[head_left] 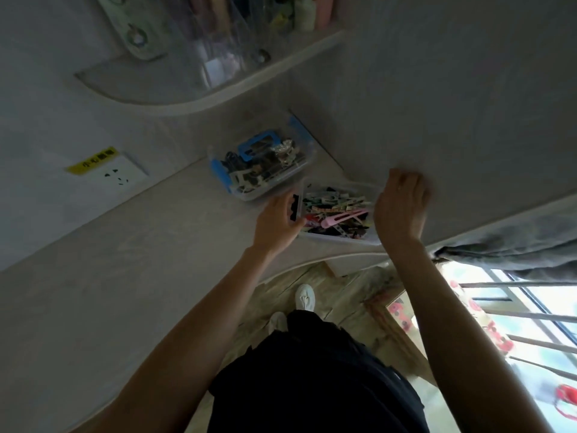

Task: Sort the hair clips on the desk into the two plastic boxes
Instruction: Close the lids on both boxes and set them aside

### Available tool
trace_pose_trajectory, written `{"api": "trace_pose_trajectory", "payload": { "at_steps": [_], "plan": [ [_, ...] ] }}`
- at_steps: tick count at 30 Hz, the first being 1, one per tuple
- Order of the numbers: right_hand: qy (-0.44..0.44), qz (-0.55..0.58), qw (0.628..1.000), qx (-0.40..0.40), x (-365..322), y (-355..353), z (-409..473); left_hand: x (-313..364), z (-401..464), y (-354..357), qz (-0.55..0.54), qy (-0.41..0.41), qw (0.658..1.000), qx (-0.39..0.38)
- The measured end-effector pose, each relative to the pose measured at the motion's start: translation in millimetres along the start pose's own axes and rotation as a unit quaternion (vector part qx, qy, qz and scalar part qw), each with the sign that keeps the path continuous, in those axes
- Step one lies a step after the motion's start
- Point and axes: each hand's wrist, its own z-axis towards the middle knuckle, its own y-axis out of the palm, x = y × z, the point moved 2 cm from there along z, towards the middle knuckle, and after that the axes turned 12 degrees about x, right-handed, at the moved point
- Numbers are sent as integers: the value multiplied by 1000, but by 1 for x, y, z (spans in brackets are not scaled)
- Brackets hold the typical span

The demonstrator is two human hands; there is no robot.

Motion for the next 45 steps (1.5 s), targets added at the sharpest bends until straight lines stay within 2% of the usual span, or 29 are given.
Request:
{"api": "trace_pose_trajectory", "payload": {
  "at_steps": [3, 6, 10, 14, 18, 21, 23, 29, 32, 36, 38, 41, 45],
  "plan": [
    [-18, -51, 998, 23, -1, 1, 3, 1, 2, 2, -12, 2, 1000, -6],
    [-26, -25, 999, 18, -2, 1, 3, 0, -1, -2, -36, -33, 999, -22],
    [0, 148, 988, -41, -4, -6, -3, -11, -17, -14, -89, -75, 993, -27],
    [-16, 291, 955, 47, -5, -36, -13, -24, -29, -29, -134, -118, 984, -12],
    [-87, 393, 908, 118, -17, -53, -50, -34, -36, -41, -224, -183, 957, -18],
    [-178, 399, 894, 101, -31, -34, -82, -36, -38, -47, -278, -217, 936, -18],
    [-220, 394, 889, 80, -34, -16, -98, -34, -37, -48, -278, -207, 938, -24],
    [-233, 397, 887, 33, -34, 0, -108, -36, -37, -41, -234, -183, 955, -21],
    [-189, 421, 886, 32, -31, -1, -101, -36, -38, -37, -232, -191, 954, 4],
    [2, 416, 908, 52, -6, -2, -91, -37, -34, -37, -176, -149, 972, 38],
    [85, 416, 906, -14, 5, 0, -82, -35, -31, -38, -155, -130, 979, 34],
    [155, 439, 876, -129, 6, 4, -72, -33, -27, -40, -120, -121, 985, 27],
    [245, 464, 832, -178, 0, 9, -73, -32, -27, -41, -112, -139, 984, 4]
  ]
}}
